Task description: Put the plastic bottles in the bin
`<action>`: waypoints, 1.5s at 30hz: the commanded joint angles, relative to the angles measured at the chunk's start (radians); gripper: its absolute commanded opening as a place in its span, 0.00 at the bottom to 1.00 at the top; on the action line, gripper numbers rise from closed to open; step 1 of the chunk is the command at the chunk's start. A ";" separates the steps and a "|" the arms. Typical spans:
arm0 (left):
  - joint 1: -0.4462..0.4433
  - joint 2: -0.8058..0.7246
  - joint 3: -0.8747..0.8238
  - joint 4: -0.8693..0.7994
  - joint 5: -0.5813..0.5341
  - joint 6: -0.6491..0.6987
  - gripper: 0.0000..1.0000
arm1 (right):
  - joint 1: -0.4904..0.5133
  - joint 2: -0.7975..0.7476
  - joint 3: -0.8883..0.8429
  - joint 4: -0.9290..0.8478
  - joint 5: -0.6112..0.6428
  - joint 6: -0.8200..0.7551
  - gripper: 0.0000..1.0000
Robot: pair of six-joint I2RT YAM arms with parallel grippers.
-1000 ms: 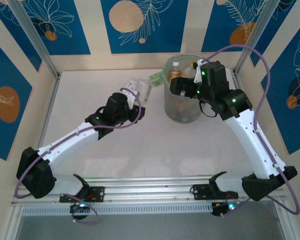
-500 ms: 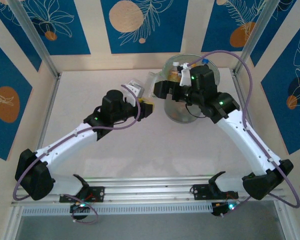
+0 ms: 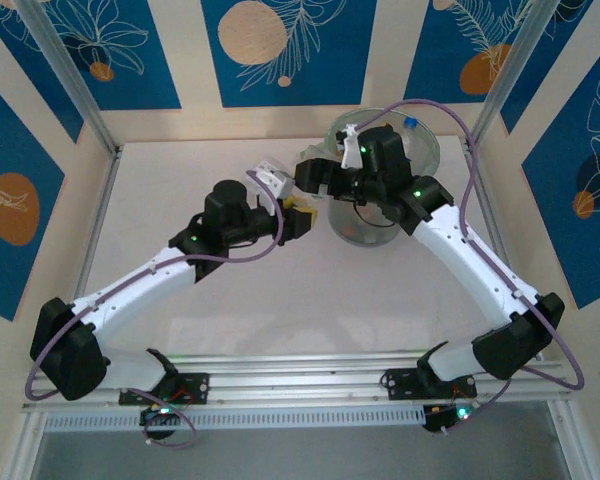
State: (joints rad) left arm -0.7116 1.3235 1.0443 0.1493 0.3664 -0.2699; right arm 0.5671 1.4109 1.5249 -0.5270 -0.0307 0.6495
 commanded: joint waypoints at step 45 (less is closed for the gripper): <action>-0.020 -0.198 -0.038 -0.232 -0.483 0.082 1.00 | -0.234 0.469 0.847 -0.671 0.452 -0.311 0.51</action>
State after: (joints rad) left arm -0.7227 1.1412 1.0080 -0.0547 -0.0723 -0.2012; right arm 0.3531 1.8660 2.3180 -1.0908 0.4896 0.3054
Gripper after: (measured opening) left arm 0.994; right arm 0.559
